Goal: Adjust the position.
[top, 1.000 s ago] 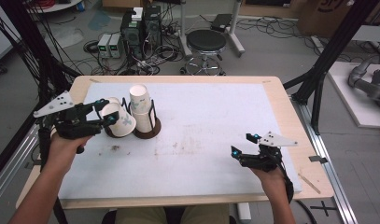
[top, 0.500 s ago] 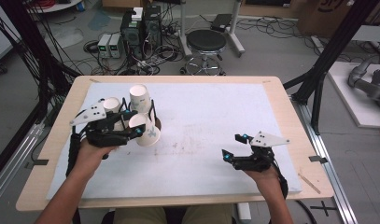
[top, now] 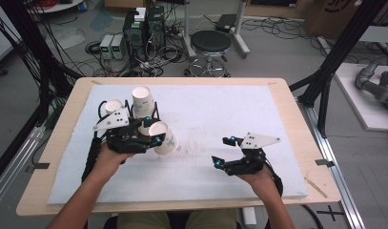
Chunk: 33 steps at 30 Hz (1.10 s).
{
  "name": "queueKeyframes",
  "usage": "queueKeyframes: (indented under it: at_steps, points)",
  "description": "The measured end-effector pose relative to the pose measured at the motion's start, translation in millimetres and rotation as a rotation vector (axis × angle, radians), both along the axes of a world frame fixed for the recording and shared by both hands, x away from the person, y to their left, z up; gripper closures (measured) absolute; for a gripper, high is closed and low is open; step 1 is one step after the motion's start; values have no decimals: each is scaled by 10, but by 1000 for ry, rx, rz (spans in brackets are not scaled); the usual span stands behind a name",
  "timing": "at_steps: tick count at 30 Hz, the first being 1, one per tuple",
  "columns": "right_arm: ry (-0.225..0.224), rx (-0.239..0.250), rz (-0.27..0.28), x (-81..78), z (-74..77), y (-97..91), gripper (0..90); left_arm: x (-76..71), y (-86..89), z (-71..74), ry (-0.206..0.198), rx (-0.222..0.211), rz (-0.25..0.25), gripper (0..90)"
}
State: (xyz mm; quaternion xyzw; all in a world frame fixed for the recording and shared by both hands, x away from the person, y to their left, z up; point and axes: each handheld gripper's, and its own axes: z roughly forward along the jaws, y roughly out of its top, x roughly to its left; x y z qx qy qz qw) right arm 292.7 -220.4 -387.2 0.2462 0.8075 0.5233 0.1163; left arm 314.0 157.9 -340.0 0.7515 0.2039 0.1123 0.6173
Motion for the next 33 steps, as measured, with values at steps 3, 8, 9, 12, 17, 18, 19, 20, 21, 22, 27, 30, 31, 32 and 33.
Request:
queueKeyframes:
  at_steps: [3, 8, 9, 12, 17, 18, 19, 20, 21, 22, 27, 30, 31, 32, 33]
  points:
    - [0, -2, 41, 36, 22, 94, 207, -5, -75, -12, -1, 0, -23, 375]
    - [-9, 11, 108, 88, 63, 276, 207, -25, -201, -27, -5, 16, -54, 375]
    - [-11, 11, 120, 95, 66, 310, 207, -30, -225, -32, -1, 13, -57, 375]
    - [-12, 6, 150, 129, 57, 398, 207, -39, -276, -41, -1, 14, -73, 375]
    - [1, 8, 185, 174, 29, 490, 207, -57, -336, -48, -1, 22, -100, 376]
    - [5, 8, 191, 178, 26, 501, 206, -59, -347, -52, 0, 22, -103, 376]
    - [7, 8, 199, 182, 22, 521, 207, -65, -362, -54, 0, 23, -106, 376]
    - [8, 5, 210, 188, 18, 545, 207, -67, -373, -57, -1, 22, -109, 377]
    - [5, 6, 217, 189, 15, 563, 207, -73, -384, -57, 1, 20, -115, 377]
    - [10, 7, 222, 182, 15, 581, 206, -75, -393, -58, -2, 22, -116, 376]
    - [6, 10, 248, 174, 5, 645, 207, -103, -452, -60, -1, 27, -138, 377]
    - [9, 9, 257, 172, -5, 667, 207, -118, -480, -57, -2, 23, -148, 377]
    - [11, 11, 263, 173, -9, 672, 207, -124, -495, -58, -3, 21, -151, 377]
    - [12, 15, 267, 173, -15, 680, 207, -125, -506, -60, 0, 16, -158, 377]
    - [20, 20, 273, 168, -22, 692, 207, -128, -518, -60, 3, 11, -163, 377]
